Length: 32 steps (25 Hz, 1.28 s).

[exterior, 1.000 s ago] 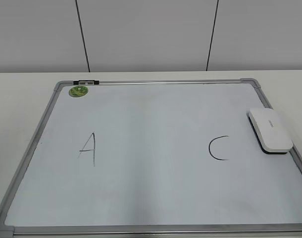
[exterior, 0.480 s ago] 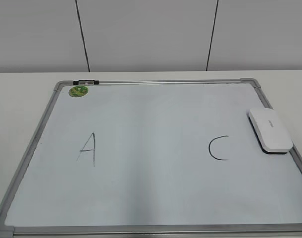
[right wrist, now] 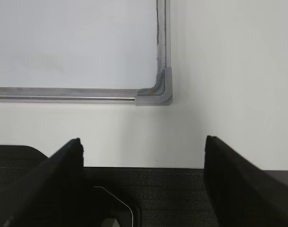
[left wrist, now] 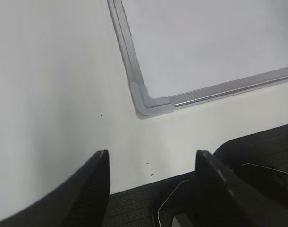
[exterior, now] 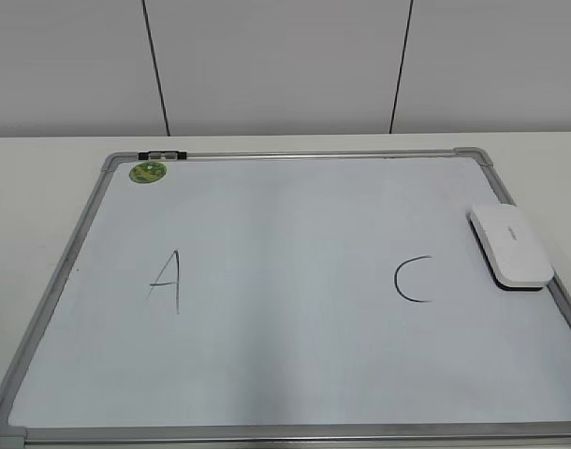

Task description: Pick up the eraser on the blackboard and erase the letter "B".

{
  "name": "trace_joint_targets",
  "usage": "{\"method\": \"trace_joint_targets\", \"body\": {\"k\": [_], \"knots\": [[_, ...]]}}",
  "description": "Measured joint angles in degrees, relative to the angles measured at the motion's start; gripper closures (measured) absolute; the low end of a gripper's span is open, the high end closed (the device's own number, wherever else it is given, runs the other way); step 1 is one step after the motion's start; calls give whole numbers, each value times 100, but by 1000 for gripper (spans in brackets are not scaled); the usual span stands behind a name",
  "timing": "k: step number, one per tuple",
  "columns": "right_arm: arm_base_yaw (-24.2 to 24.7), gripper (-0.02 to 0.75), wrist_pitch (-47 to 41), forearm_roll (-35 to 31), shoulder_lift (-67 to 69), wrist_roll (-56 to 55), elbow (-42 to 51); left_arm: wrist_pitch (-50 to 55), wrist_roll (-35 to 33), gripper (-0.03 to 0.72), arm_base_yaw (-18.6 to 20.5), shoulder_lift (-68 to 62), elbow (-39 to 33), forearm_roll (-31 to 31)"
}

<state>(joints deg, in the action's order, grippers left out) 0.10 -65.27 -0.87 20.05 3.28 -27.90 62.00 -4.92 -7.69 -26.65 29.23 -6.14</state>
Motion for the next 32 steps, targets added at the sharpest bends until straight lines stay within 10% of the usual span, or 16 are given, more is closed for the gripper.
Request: {"method": "trace_joint_targets", "body": {"k": [20, 32], "knots": [[0, 150, 36, -5, -25, -9, 0, 0, 12, 349, 0, 127, 0, 9], [85, 150, 36, -5, -1118, -9, 0, 42, 12, 414, 736, 1576, 0, 9]]}}
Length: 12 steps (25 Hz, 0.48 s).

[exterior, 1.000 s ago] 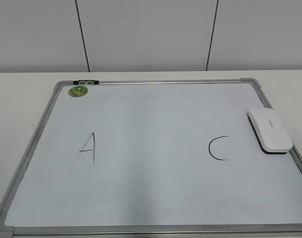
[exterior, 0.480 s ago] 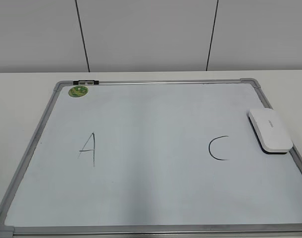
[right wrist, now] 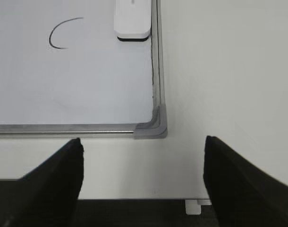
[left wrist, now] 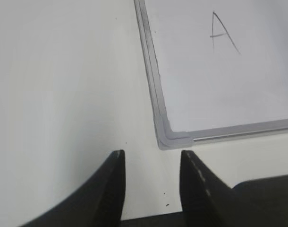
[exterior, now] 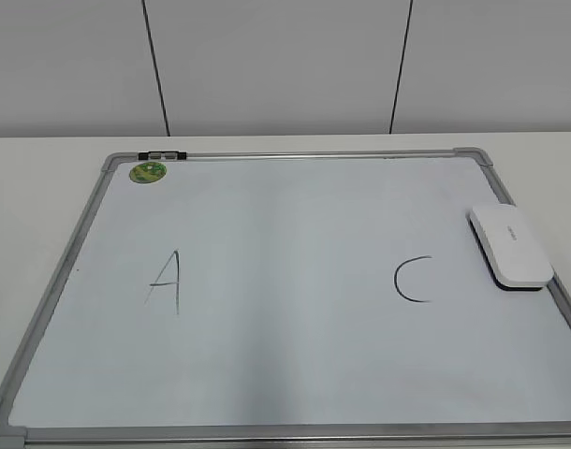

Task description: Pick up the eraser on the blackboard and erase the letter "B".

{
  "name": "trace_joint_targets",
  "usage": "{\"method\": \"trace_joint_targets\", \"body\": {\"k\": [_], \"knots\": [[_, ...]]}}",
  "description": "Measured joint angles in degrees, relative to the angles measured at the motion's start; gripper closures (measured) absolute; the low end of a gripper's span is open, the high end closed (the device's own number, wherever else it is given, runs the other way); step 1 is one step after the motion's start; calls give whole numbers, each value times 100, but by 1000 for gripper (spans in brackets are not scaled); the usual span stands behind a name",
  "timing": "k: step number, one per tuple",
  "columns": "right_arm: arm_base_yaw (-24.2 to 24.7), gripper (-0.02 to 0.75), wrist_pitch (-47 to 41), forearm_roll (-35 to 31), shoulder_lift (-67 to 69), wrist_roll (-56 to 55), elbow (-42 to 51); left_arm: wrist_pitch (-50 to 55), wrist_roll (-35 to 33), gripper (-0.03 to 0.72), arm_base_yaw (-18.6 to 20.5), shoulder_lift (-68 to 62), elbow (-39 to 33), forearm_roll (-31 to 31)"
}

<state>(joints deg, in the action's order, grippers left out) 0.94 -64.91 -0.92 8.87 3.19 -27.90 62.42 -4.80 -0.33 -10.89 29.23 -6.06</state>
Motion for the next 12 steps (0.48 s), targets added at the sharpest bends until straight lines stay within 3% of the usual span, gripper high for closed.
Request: {"method": "trace_joint_targets", "body": {"k": [12], "knots": [[26, 150, -23, 0, -977, 0, 0, 40, 0, 442, 0, 1032, 0, 0]]}}
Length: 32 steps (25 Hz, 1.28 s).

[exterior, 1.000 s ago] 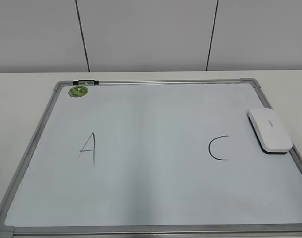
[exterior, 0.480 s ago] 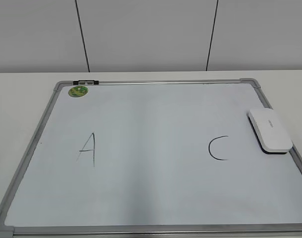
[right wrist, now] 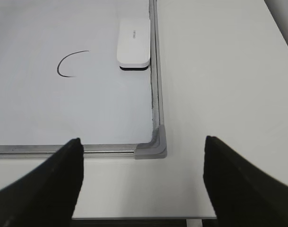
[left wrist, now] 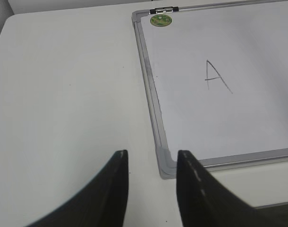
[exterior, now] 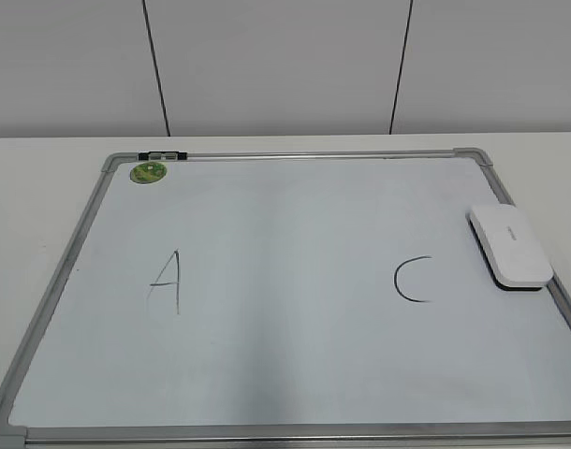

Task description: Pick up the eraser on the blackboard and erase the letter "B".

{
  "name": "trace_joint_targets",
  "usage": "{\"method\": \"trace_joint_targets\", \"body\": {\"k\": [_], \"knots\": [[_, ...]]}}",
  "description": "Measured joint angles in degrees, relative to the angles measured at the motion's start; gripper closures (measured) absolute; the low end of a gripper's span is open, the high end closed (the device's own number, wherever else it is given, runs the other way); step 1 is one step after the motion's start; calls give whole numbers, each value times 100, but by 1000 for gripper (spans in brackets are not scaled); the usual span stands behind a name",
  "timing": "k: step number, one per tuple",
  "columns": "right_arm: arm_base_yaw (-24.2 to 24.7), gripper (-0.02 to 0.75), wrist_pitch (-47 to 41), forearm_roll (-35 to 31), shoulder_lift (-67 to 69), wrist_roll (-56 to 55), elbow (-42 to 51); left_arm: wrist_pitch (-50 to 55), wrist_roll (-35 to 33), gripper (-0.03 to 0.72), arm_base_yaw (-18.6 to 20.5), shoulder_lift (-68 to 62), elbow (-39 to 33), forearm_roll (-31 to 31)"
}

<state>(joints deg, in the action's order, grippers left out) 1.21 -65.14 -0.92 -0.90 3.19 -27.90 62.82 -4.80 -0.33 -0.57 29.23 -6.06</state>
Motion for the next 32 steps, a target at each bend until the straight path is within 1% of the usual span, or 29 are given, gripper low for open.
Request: {"method": "trace_joint_targets", "body": {"k": [32], "knots": [[0, 151, -3, 0, -9, 0, 0, 0, 2, 446, 0, 0, 0, -11]]}}
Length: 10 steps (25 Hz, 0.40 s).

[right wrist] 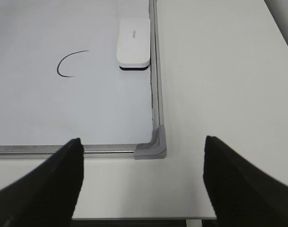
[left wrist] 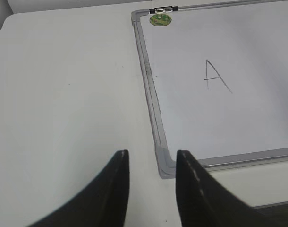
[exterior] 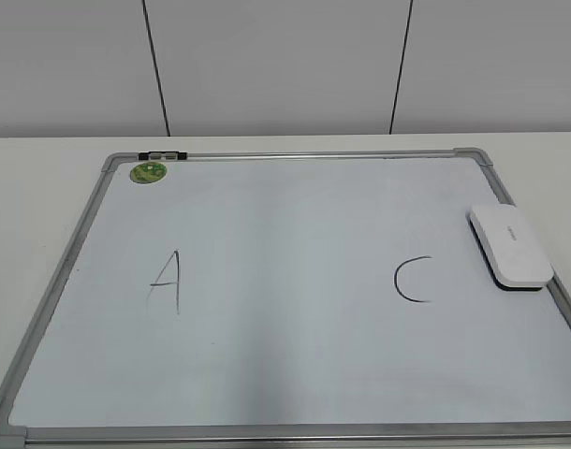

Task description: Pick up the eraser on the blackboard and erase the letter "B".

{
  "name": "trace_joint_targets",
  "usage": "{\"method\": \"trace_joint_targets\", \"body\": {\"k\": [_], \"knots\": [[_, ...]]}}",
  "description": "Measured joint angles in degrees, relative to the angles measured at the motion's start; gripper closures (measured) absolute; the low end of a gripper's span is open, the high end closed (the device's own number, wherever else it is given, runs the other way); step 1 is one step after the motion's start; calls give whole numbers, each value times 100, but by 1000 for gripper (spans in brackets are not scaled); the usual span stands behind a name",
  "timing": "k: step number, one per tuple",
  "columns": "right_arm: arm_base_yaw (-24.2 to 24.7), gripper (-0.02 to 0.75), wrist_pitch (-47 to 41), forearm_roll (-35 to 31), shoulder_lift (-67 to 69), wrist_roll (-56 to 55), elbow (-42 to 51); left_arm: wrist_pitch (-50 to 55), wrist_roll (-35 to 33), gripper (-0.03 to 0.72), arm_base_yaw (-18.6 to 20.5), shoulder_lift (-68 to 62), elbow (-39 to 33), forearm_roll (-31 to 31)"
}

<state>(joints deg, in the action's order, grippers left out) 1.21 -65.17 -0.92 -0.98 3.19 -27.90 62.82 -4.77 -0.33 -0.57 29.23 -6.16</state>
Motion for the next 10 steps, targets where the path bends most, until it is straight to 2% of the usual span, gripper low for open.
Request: {"method": "trace_joint_targets", "body": {"k": [10], "knots": [[0, 151, 0, 0, 0, 0, 0, 0, 0, 446, 0, 0, 0, 0]]}}
